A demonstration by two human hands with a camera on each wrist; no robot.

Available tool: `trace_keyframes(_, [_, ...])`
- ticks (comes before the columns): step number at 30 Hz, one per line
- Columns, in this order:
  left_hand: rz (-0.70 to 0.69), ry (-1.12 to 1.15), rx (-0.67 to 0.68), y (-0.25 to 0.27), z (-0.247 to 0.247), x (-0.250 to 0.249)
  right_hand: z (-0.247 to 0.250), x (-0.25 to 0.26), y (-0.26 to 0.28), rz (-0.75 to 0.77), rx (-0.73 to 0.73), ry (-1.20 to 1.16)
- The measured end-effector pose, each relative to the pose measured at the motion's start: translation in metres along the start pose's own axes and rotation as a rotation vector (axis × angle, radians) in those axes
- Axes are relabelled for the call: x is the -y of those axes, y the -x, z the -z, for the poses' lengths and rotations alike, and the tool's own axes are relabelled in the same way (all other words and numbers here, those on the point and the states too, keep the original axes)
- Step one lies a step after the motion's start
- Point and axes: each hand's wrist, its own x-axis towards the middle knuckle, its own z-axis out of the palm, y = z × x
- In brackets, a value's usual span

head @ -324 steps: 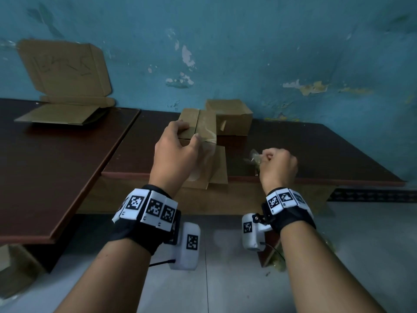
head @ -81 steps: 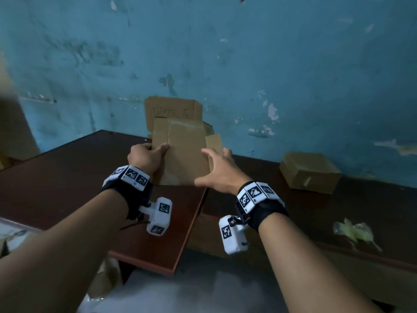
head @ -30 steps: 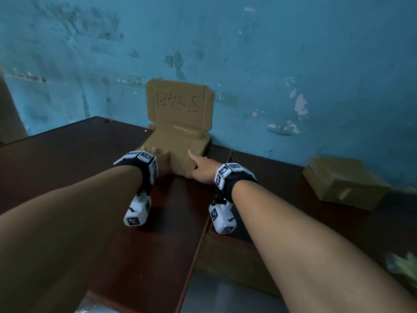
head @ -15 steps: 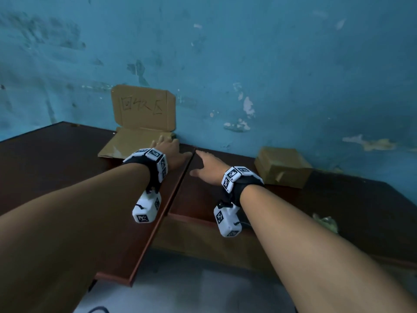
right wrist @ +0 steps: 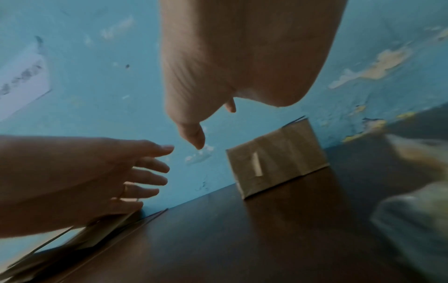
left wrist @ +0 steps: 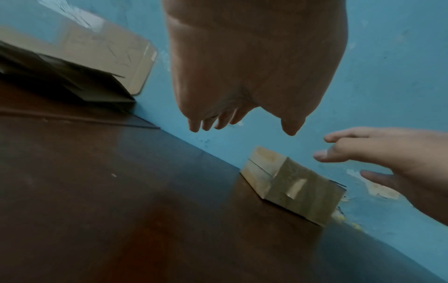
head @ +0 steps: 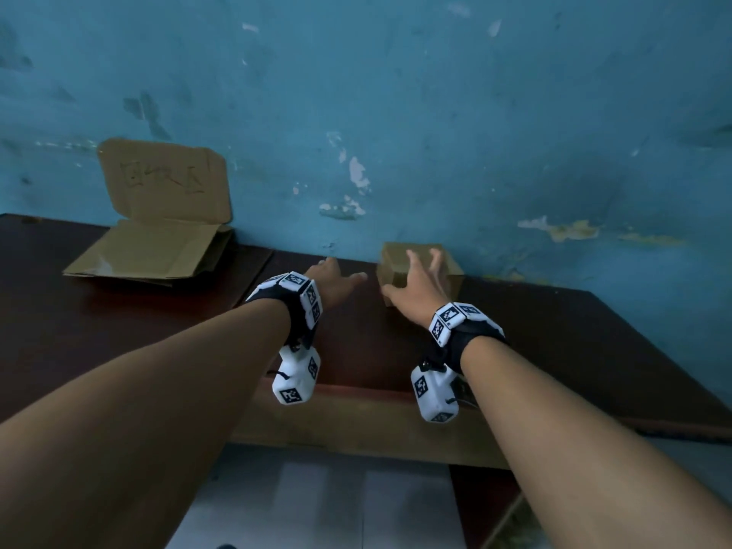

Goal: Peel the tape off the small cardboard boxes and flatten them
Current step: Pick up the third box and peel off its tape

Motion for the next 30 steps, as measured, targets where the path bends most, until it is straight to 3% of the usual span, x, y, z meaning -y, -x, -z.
trace_keyframes(5, [0.054,0.227,0.071,-0.006,-0.036,-0.029,0.014,-0.049,-0.013,-0.167,-0.109,-0.074])
trace_keyframes(12, [0.132,0.658,0.165,-0.023,-0.080,-0.054,0.017,-0.091,-0.033,-0.316,0.059,-0.428])
trace_keyframes(17, [0.115,0.745,0.157,-0.021,-0.097,-0.059,0.011,-0.092,-0.037,-0.334,0.142,-0.611])
trace_keyframes(26, [0.154,0.957,0.002,0.001,-0.080,-0.054,0.008,-0.067,-0.017,-0.304,0.023,-0.770])
trace_keyframes(30, [0.239,1.178,0.048,0.019,-0.066,-0.042,0.014,-0.049,0.008,-0.263,-0.056,-0.866])
